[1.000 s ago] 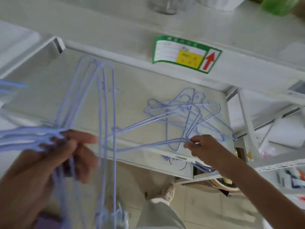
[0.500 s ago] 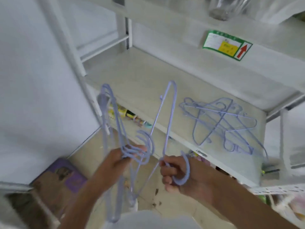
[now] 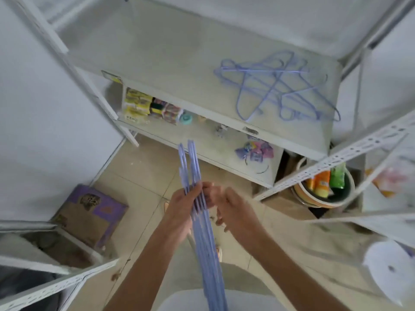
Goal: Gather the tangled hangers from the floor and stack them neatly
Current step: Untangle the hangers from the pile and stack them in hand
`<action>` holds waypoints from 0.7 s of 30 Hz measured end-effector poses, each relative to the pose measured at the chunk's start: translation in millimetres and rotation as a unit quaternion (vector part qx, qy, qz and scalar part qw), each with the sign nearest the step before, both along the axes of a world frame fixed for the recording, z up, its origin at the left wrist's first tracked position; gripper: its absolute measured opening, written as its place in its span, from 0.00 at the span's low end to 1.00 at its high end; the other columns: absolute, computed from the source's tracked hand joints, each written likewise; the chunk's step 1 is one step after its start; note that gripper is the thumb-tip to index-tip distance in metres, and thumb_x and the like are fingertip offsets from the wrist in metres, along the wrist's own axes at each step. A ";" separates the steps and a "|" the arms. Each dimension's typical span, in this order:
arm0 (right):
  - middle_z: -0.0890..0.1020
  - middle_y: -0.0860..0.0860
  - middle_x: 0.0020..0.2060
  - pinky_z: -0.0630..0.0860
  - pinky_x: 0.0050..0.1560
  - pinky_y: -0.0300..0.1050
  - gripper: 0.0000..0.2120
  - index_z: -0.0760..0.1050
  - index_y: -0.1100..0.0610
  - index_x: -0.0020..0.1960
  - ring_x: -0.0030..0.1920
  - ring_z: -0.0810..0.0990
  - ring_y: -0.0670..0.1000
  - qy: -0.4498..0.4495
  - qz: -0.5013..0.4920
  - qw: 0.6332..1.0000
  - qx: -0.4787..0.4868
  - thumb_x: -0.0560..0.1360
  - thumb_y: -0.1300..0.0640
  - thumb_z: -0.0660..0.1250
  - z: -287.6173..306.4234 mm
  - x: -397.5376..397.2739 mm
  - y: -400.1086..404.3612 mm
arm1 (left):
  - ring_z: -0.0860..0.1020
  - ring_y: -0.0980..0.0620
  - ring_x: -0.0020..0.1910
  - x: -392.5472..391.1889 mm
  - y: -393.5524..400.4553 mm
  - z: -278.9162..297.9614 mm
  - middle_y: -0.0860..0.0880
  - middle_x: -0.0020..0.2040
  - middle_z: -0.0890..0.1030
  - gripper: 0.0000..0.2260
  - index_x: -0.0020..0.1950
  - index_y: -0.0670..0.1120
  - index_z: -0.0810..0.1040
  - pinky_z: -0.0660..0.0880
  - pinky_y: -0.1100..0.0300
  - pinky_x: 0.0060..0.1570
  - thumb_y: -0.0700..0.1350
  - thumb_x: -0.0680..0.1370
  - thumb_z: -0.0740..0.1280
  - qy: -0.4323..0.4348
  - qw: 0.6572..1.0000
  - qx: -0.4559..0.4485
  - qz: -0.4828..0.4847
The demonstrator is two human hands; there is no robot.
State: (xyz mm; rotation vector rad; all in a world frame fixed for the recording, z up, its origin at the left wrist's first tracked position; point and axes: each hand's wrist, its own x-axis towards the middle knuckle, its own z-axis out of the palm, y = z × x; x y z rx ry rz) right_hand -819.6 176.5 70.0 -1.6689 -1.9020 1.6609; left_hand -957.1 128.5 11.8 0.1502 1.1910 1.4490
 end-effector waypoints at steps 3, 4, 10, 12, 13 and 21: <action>0.84 0.43 0.40 0.85 0.47 0.51 0.26 0.78 0.46 0.46 0.40 0.84 0.45 0.076 -0.017 0.982 -0.171 0.72 0.24 0.60 -14.8 31.8 -44.1 | 0.85 0.39 0.55 19.9 -1.5 -4.1 0.33 0.56 0.85 0.14 0.60 0.31 0.79 0.83 0.56 0.50 0.42 0.83 0.63 -0.067 0.998 0.007 -0.009; 0.87 0.45 0.45 0.85 0.47 0.47 0.25 0.82 0.47 0.49 0.44 0.86 0.46 0.108 -0.018 0.966 -0.235 0.75 0.27 0.61 -16.3 38.4 -50.2 | 0.85 0.38 0.57 24.6 -2.6 -2.4 0.33 0.58 0.84 0.14 0.61 0.31 0.78 0.83 0.56 0.50 0.41 0.84 0.63 -0.068 0.997 0.006 -0.023; 0.88 0.55 0.52 0.81 0.60 0.49 0.20 0.82 0.57 0.61 0.54 0.87 0.55 0.188 0.024 0.945 -0.266 0.81 0.42 0.64 -4.1 49.4 -50.6 | 0.84 0.39 0.58 25.2 10.6 16.8 0.41 0.64 0.83 0.14 0.68 0.36 0.74 0.83 0.57 0.52 0.40 0.85 0.60 -0.041 0.996 0.045 -0.064; 0.87 0.60 0.52 0.82 0.58 0.47 0.17 0.81 0.62 0.58 0.52 0.87 0.57 0.215 0.025 0.936 -0.277 0.82 0.48 0.65 -8.6 48.3 -59.3 | 0.84 0.40 0.59 10.8 23.8 30.0 0.40 0.64 0.83 0.15 0.69 0.35 0.73 0.83 0.57 0.51 0.39 0.85 0.59 -0.084 0.993 0.059 -0.058; 0.87 0.60 0.51 0.82 0.55 0.44 0.16 0.82 0.61 0.56 0.51 0.87 0.57 0.222 0.033 0.934 -0.279 0.82 0.48 0.65 -9.8 48.2 -63.9 | 0.84 0.41 0.60 0.7 32.6 36.9 0.40 0.64 0.83 0.15 0.70 0.34 0.72 0.83 0.57 0.50 0.38 0.85 0.59 -0.109 0.991 0.062 -0.054; 0.89 0.49 0.42 0.77 0.48 0.40 0.15 0.86 0.58 0.46 0.41 0.81 0.43 0.183 0.105 0.967 -0.143 0.77 0.47 0.70 -11.4 47.2 -55.4 | 0.83 0.40 0.61 -51.4 67.2 61.7 0.35 0.64 0.82 0.22 0.70 0.32 0.73 0.82 0.51 0.54 0.33 0.76 0.69 -0.108 0.985 -0.005 -0.136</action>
